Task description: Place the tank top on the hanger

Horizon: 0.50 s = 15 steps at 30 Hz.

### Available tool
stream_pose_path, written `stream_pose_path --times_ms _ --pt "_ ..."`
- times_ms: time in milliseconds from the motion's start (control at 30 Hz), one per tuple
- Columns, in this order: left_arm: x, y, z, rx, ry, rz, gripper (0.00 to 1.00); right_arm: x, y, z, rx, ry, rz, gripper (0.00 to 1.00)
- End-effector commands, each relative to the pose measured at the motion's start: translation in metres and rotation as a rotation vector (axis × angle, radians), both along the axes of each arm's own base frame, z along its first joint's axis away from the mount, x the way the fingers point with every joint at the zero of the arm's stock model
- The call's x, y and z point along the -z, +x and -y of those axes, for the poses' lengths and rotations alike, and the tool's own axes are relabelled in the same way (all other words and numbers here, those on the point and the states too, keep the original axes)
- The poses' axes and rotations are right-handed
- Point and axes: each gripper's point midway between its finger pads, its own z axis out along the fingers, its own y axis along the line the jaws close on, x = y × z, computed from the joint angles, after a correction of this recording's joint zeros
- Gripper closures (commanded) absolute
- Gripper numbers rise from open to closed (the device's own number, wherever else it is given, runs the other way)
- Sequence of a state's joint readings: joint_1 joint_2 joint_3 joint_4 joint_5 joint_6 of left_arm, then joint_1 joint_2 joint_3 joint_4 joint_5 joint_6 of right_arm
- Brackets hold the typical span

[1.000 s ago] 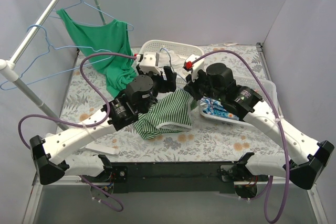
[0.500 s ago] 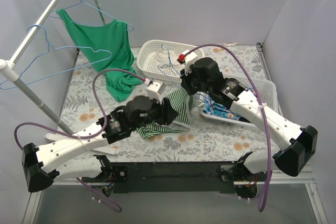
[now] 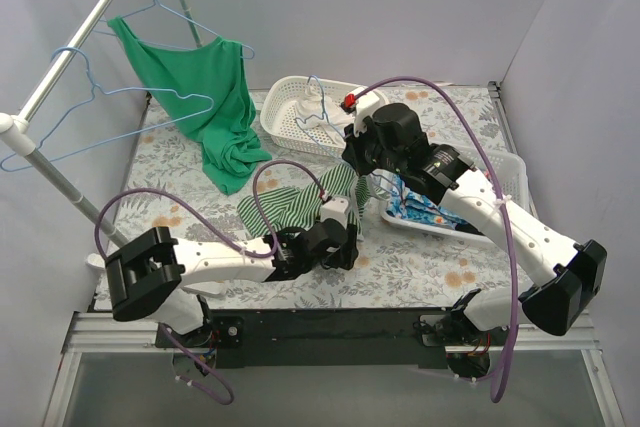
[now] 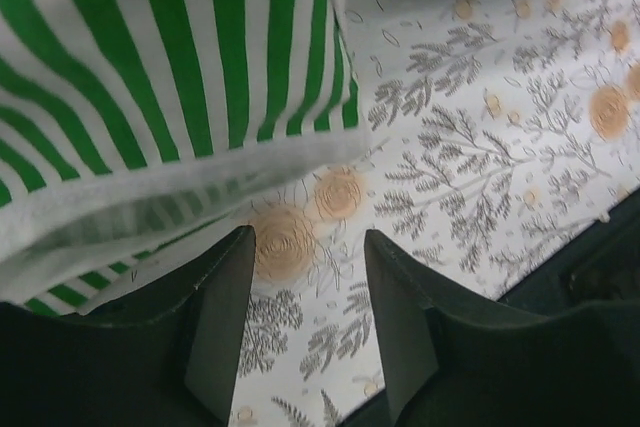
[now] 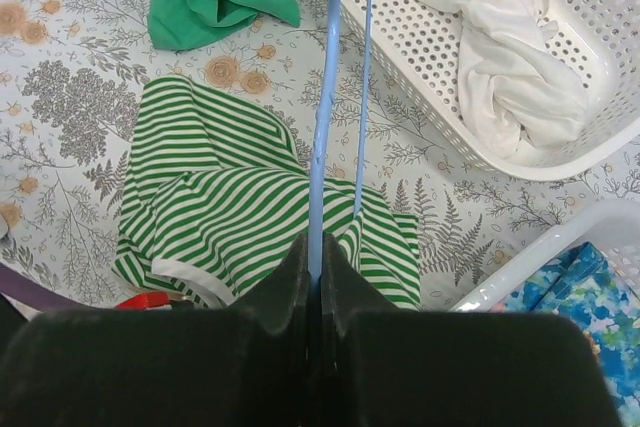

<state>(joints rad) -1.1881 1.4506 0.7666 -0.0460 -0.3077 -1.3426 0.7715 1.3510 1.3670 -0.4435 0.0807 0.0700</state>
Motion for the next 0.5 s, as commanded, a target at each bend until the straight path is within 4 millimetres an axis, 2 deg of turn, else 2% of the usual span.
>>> stream_pose_path --times_ms 0,100,233,300,467 --pt "-0.034 0.033 0.02 -0.099 -0.093 0.145 0.53 -0.037 -0.001 -0.001 -0.002 0.098 0.061 0.99" --pt "-0.03 0.043 0.019 -0.128 -0.073 0.188 0.52 -0.034 -0.003 -0.001 -0.003 0.103 0.047 0.99" --pt "-0.044 0.039 0.029 -0.088 -0.141 0.204 0.51 -0.029 -0.007 -0.003 -0.015 0.104 0.029 0.99" --pt "-0.044 0.042 0.03 -0.105 -0.138 0.208 0.47 -0.028 -0.007 -0.003 -0.015 0.105 0.025 0.99" --pt "-0.038 0.053 0.028 -0.169 -0.125 0.226 0.46 -0.027 -0.008 -0.005 -0.022 0.108 0.016 0.99"
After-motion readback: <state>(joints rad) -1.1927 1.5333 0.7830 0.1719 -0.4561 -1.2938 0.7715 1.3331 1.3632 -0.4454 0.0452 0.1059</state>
